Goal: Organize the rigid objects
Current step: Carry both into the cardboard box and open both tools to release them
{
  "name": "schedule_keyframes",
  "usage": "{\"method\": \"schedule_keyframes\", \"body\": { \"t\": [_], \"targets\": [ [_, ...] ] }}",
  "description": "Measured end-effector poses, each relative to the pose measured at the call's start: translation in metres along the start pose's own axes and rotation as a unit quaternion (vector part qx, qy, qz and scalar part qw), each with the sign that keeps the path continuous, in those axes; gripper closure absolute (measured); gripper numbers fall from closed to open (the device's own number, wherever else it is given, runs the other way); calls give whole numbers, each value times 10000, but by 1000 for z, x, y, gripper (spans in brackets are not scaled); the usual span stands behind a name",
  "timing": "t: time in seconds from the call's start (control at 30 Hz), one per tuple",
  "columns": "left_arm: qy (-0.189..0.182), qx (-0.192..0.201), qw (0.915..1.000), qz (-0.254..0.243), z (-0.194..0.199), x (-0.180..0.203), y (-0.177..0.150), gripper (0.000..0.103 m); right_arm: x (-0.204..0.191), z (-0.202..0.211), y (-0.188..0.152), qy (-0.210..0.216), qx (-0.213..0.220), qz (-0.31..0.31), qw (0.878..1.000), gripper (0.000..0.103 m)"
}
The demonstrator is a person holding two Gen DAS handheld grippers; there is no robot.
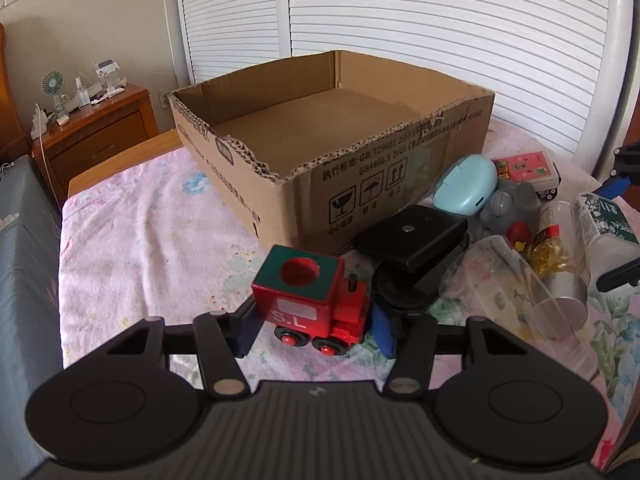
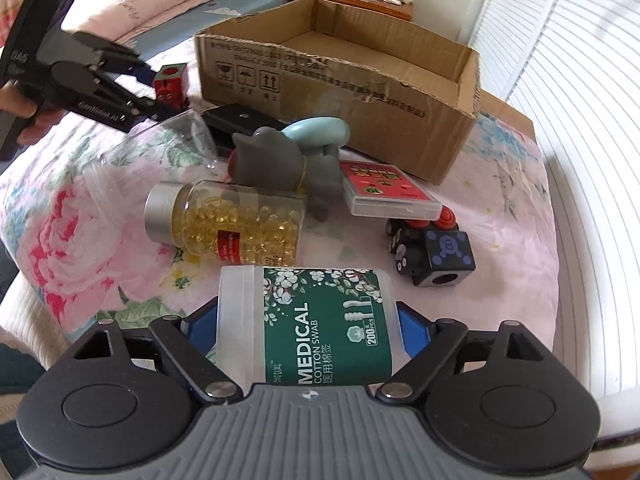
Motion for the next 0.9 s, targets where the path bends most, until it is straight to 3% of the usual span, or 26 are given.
{"method": "schedule_keyframes", "body": {
  "t": [0.33,0.57,0.9],
  "targets": [
    [230,-141,9996,12,18,-4,3,49,2,5,4,75,-113,-307,9994,16],
    [152,-261,9994,147,42,-2,13,49,4,21,8,150,-56,-387,9991,16],
    [-41,9,9998,-174,73,22,68,49,13,59,44,197,445,-355,9982,16]
  ]
}}
Point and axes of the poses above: each gripper's, at about its wrist camera, not at the fingertips, and z roughly against the way its jaws point, x to its right, y to its top, the point moved 8 cm from there along -z, roughly the way its jaws point, and after that the axes turned 4 degrees about y, right-handed, at the moved point
